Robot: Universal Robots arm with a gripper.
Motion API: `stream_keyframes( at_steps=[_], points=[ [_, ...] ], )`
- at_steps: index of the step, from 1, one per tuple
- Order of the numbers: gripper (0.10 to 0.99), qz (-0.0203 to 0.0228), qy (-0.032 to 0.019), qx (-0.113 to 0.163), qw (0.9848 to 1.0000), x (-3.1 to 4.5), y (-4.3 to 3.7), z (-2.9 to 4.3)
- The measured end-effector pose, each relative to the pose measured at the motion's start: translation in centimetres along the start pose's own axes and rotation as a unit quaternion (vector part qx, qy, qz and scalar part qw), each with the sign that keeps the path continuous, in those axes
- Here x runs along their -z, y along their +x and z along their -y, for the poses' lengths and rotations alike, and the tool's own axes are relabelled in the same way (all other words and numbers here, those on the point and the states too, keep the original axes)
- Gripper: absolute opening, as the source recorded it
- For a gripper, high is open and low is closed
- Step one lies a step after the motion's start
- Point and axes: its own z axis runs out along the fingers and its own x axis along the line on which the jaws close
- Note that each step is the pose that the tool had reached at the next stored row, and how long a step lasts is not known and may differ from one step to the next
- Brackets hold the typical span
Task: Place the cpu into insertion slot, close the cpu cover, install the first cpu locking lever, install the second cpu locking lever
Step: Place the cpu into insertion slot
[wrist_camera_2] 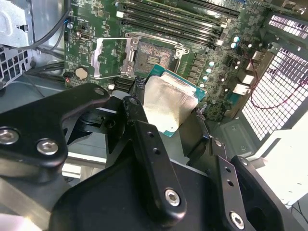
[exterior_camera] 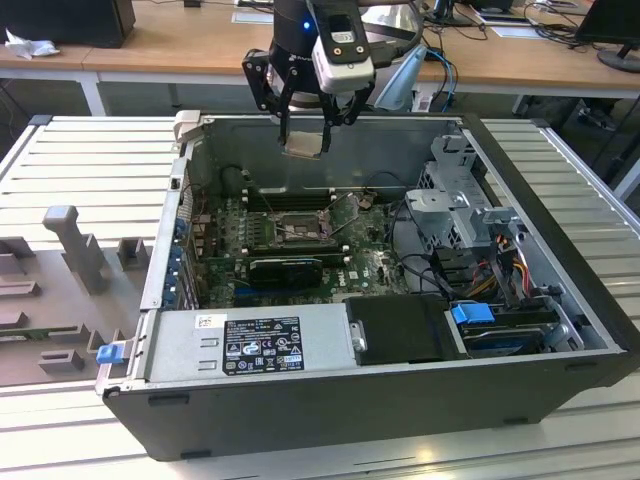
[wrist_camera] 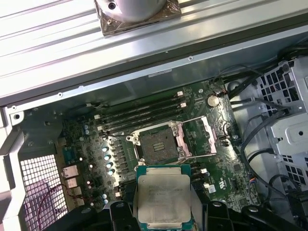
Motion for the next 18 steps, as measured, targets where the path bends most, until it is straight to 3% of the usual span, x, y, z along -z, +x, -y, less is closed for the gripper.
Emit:
stream_keyframes(
  at_steps=[15, 18],
  points=[
    [0.533, 0.0016, -0.0005, -0.019, 0.9998, 0.00, 0.00, 0.00],
    [0.533, 0.0030, -0.0009, -0.035, 0.9994, -0.01, 0.00, 0.00]
  ],
)
